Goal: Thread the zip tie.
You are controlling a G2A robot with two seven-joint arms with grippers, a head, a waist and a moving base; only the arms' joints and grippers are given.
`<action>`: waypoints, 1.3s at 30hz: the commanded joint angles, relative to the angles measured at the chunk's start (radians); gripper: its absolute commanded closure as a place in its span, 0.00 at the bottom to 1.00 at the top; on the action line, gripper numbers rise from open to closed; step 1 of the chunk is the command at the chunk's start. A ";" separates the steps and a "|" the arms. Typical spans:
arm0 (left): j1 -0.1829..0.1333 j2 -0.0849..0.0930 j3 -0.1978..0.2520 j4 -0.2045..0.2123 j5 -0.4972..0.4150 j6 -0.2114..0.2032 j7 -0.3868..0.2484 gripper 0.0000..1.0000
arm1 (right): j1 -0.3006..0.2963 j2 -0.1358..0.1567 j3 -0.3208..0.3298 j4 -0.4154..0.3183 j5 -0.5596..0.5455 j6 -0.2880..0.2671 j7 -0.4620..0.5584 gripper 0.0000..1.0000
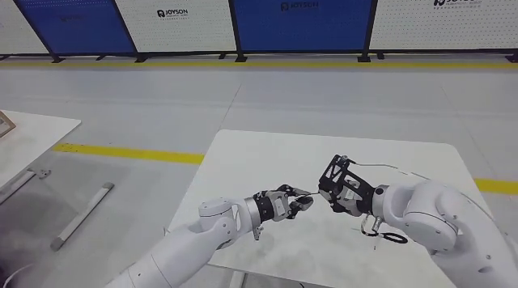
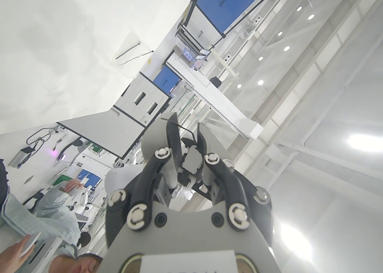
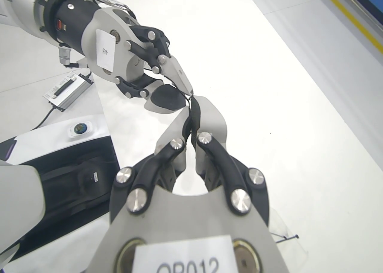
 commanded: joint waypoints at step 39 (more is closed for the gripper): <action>-0.010 0.032 0.013 0.001 -0.053 0.000 -0.041 0.00 | -0.017 0.000 0.002 -0.008 -0.033 0.002 -0.011 1.00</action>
